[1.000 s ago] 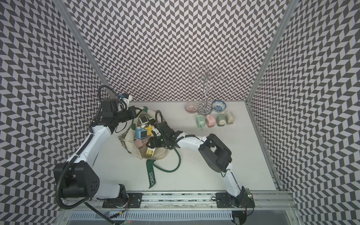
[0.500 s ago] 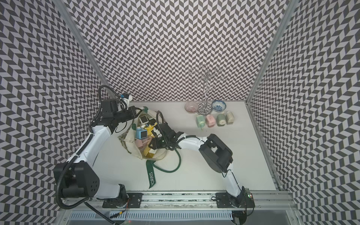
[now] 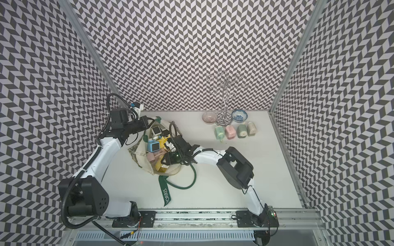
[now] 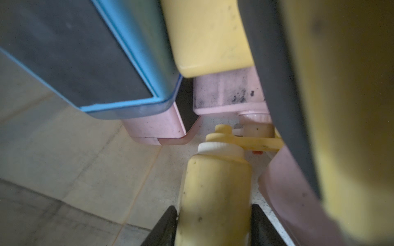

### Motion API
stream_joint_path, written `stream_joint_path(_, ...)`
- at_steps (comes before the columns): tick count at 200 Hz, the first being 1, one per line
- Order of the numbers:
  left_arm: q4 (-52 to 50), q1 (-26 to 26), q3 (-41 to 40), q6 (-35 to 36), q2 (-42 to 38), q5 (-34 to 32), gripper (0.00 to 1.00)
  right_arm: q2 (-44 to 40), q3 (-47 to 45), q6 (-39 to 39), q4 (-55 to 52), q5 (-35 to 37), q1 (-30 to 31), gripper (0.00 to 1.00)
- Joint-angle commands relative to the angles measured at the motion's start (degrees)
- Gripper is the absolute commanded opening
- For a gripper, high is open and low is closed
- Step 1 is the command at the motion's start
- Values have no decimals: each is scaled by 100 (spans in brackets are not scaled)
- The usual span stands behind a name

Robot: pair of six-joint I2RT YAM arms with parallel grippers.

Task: Take out the pencil sharpeners from the tote bags
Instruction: Pick up the pencil sharpener from the canvas bag.

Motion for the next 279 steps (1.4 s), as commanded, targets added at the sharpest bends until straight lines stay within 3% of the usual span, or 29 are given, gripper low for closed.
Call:
stream_joint_path(1,295,13,73,45,-300,148,0,94,-40,-72,-236,-365,177,49)
stream_joint_path(45,294,15,82,46,-277,149,0,-582,-595,-369,431,-291,259,43)
stream_joint_path(128,283,11,85,45,-276,134,0,-1676,-1462,-1470,1228,792,434,36)
stream_joint_path(186,277,11,84,63,-289,108,0,-2824,-1471,-2362,712,2391,307,34)
stream_joint_path(236,277,12,84,63,-285,108,0,-3576,-1744,-2522,775,2888,-504,33)
stream_joint_path(279,270,11,82,63,-290,108,0,-3009,-1312,-2351,315,3557,-1541,33)
